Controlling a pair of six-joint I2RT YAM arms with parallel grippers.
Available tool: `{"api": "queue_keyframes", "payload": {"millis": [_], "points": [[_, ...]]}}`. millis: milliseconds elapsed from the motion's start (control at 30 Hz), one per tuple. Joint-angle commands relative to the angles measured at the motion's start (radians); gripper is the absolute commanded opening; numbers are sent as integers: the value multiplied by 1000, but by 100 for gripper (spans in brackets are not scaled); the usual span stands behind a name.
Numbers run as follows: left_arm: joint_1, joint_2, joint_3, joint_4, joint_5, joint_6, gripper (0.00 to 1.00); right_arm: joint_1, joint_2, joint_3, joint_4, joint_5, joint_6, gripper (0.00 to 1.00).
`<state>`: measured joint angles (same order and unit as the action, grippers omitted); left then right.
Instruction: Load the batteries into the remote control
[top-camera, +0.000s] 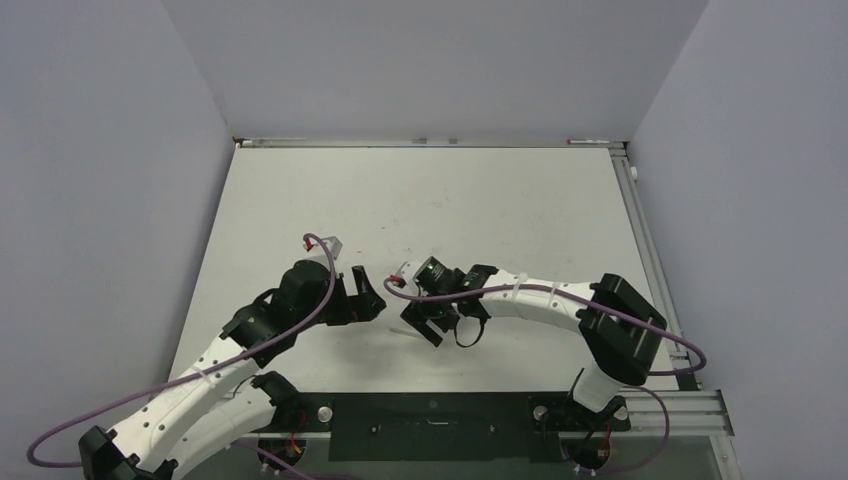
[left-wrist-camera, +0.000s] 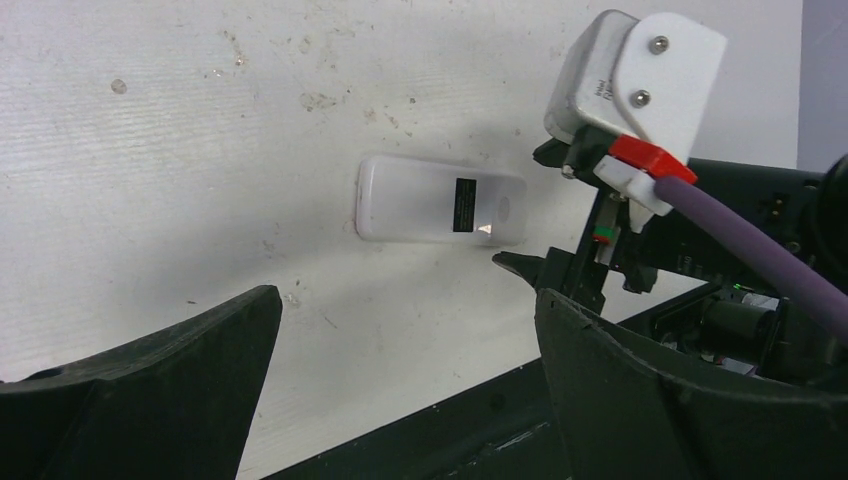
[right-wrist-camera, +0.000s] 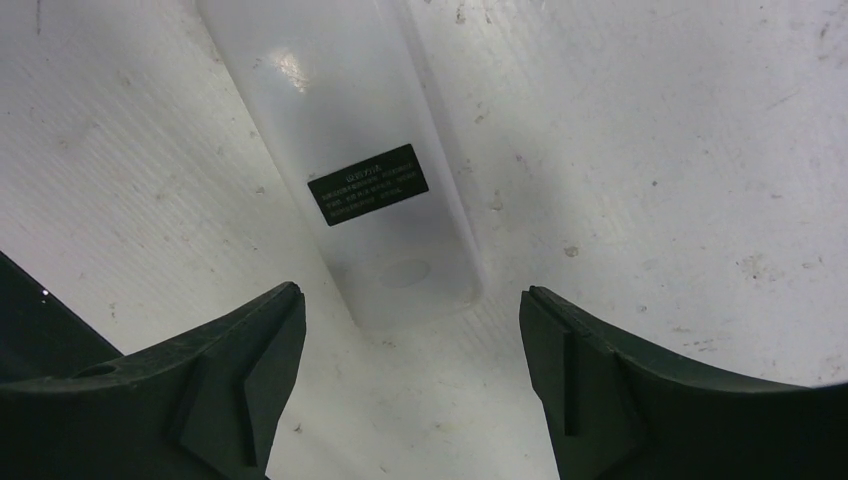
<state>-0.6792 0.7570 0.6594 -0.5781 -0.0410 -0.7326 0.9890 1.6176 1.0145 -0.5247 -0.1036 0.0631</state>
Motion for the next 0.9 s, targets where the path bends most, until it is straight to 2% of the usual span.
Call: {"api": "queue_keyframes", "payload": {"millis": [0, 467, 667, 867], "points": [[17, -45, 7, -25, 31, -15, 96, -4, 38, 44, 59, -30, -34, 77], [29, -97, 6, -66, 41, -26, 96, -3, 111, 23, 106, -75, -12, 77], [29, -107, -11, -63, 41, -42, 96, 11, 111, -22, 124, -86, 29, 71], [30, -118, -30, -60, 64, -60, 96, 69, 90, -65, 121, -30, 88, 67]]}}
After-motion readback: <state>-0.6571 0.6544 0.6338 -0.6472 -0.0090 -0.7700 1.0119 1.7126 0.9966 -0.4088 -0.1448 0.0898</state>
